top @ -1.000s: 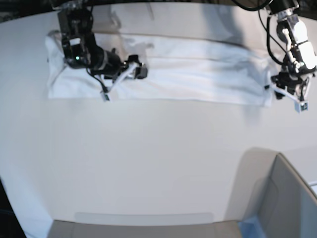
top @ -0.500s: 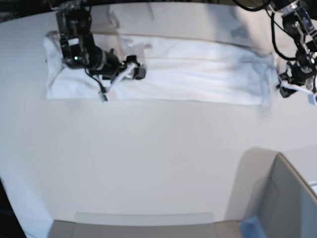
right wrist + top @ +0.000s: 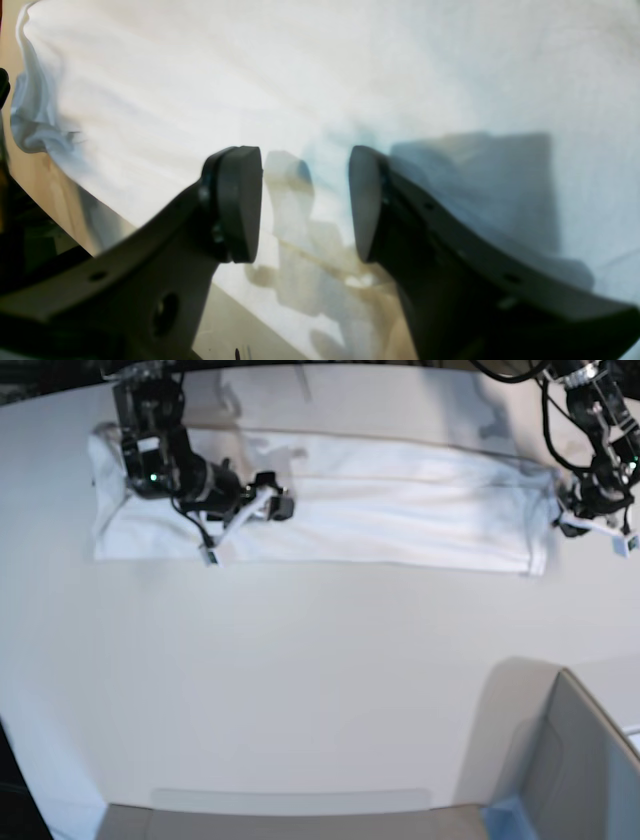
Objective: Layout the t-shirt on the table in an organized manner, then fold the t-shirt properly
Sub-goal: 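Slide the left gripper along the strip's end, smoothing the fabric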
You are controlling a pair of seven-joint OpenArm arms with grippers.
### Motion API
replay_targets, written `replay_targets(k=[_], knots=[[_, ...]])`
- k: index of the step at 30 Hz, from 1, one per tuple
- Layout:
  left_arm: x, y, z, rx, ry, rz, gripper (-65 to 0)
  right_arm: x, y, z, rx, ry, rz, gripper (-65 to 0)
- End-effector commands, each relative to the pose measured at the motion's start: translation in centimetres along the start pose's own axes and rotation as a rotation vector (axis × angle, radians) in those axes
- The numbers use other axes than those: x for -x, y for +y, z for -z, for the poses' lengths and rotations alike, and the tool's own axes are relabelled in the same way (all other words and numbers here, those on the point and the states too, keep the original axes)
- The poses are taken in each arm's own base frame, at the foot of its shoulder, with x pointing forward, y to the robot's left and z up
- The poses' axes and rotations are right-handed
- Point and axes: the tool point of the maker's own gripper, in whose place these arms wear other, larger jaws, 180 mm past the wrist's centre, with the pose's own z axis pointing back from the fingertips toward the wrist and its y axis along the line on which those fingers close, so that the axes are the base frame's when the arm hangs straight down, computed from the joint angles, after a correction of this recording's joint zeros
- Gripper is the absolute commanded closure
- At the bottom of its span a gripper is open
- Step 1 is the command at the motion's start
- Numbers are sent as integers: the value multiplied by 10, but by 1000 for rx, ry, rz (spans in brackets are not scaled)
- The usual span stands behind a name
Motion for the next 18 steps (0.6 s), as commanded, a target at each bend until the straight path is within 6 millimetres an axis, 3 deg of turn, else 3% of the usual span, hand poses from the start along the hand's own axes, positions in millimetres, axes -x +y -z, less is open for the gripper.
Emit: replay_targets(k=[1,6,12,18], knots=[[-17,0,-6,2,-48,16,-174,3,-15,-2,64,15,-10,-291],[-24,-6,-11,11,-74,35,-177,3,-15,-2,64,15,-10,-291],[-24,-5,-11,8,-74,28,-294,2,-15,-2,63,13,-11,-291],[-14,-9,-9,18,-33,24,-295,2,-15,-2,63,13,-11,-291]])
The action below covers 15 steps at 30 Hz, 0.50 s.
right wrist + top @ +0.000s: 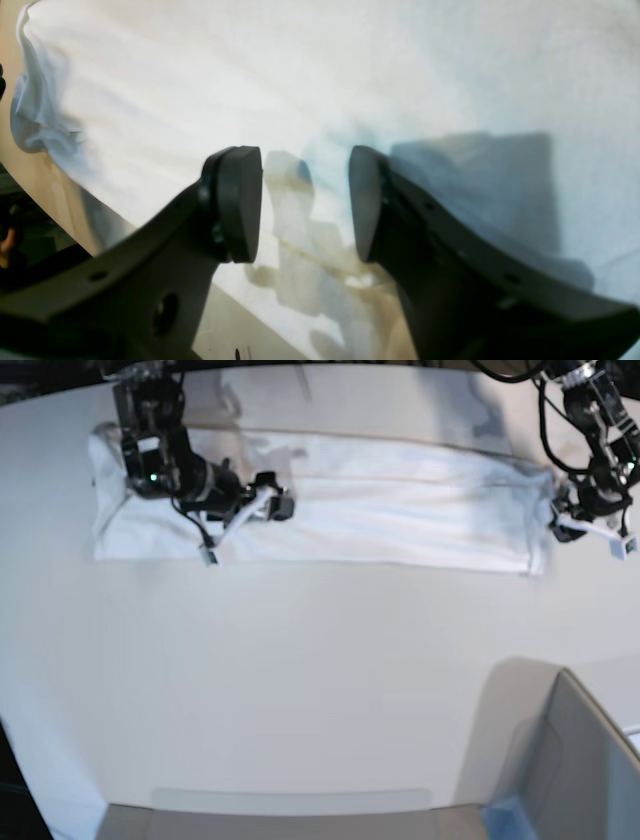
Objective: Layout the t-shirt on the table in an organized manner, then fold the t-shirt properly
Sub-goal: 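Slide the left gripper along the strip's end, smoothing the fabric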
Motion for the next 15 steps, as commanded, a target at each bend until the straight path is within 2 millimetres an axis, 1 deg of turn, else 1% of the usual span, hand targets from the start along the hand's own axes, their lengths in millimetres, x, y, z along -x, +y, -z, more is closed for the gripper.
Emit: replay_targets(k=[1,8,11,13,15], knots=[[-14,0,-5,3,-34,17,-295,2,-15,-2,64,14,-11,-291],[-11,-1,-4,7,-22,19,-298,2,-15,-2,64,12,-12,-291],[-6,-12,1,26,-1,55,-298,1,-15,-3,63,11,-13,-291],[1,-18,6,39,24,72,-298,0,-15,-3,63,10,-14,-291],[10,-16,13,38,50,60,-298,0,-15,-3,63,10,-14,-291]])
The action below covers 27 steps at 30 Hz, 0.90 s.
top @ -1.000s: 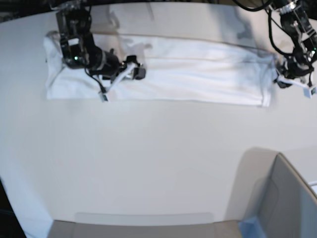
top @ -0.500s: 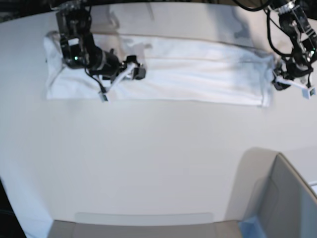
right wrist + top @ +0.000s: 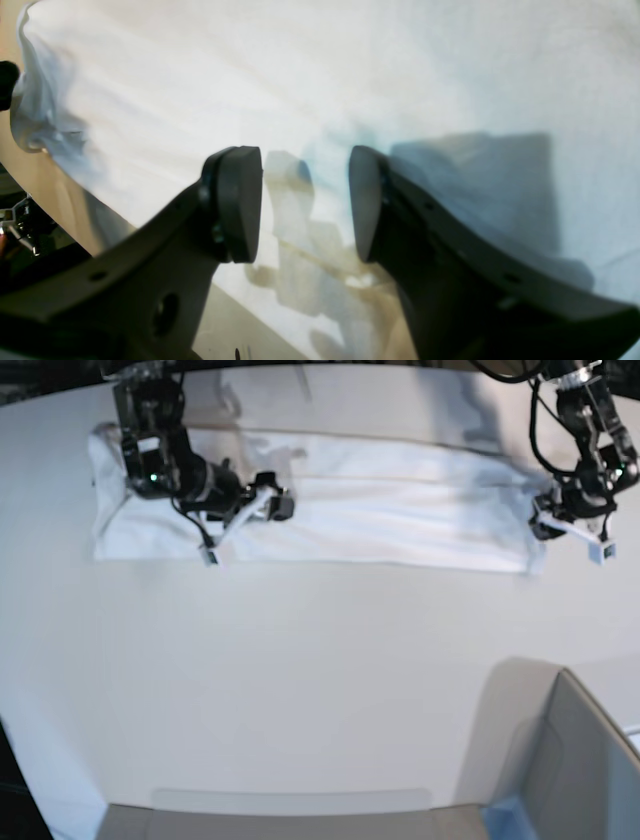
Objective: Layout the t-shirt on the table in an organized manner, then fold the t-shirt properly
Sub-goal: 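Slide the left gripper along the strip's end, smoothing the fabric, then grasp the strip end with the left gripper and fold it toward the right gripper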
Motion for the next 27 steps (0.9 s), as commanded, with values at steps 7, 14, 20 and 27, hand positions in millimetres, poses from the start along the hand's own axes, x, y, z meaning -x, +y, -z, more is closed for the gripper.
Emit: replay_targets(k=[7,14,20,27], knots=[[8,22,12,-36,11,-40,-298,3,-15,-3,65,15,-12,-291],[24,-9,21,75,70,135,-288,0,-19,-4,74,14,-20,-291],[35,-9,20,85,92,157,-166,-1,-19,-4,73,12,-23,-291],[40,0,23,72,113,136,0,-6,-18,-5,72,2,-27,-291]])
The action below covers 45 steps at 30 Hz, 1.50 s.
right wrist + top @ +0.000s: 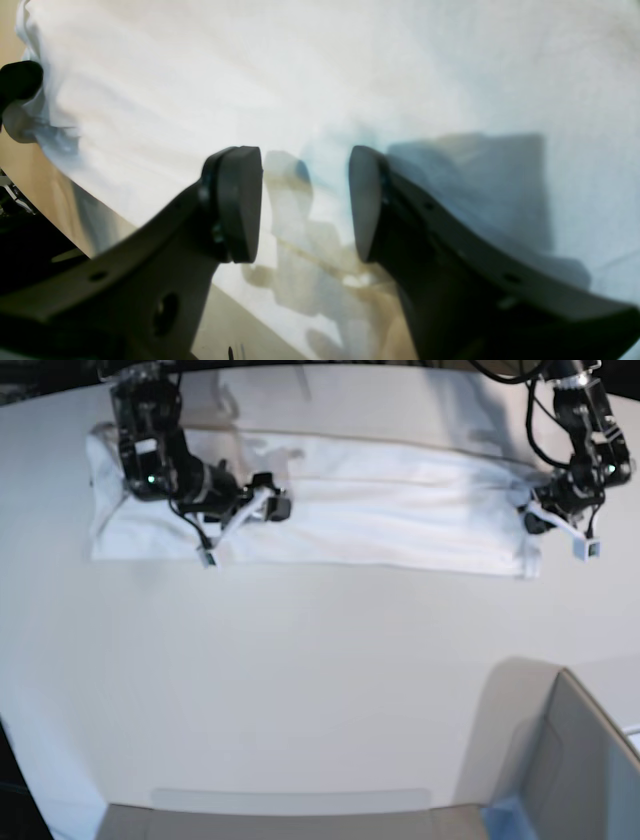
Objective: Layout the t-shirt on the table in an organized manner, then fold the t-shirt properly
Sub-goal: 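Grasp the strip end with the left gripper and fold it toward the right gripper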
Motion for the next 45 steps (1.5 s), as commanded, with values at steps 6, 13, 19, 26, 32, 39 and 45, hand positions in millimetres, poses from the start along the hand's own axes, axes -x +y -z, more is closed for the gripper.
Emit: replay_targets(k=[6,13,19,26,32,39,45], knots=[[10,9,0,-36,56,10,0,-18,-10,0,55,-22,-24,-291],[-28,41,-16,-88,-72,-108,0,-39,4,15,21,-29,-24,-291],[-37,62,-12,-107,-62,-157,0,-34,47,18,-53,-13,-151,-291],[-40,66,-15,-115,-68,-151,0,-33,74,-1,-108,-66,-203,-291],[-51,65,-23,-124,-94,-120,0,-30,77,-14,-114,-96,-209,-291],[-83,39,-61,-143,-211,44,0,-34,41,-26,-40,-130,-121,-291],[-84,12,-86,-146,-229,159,0,-38,8,-42,30,-177,-37,-291]])
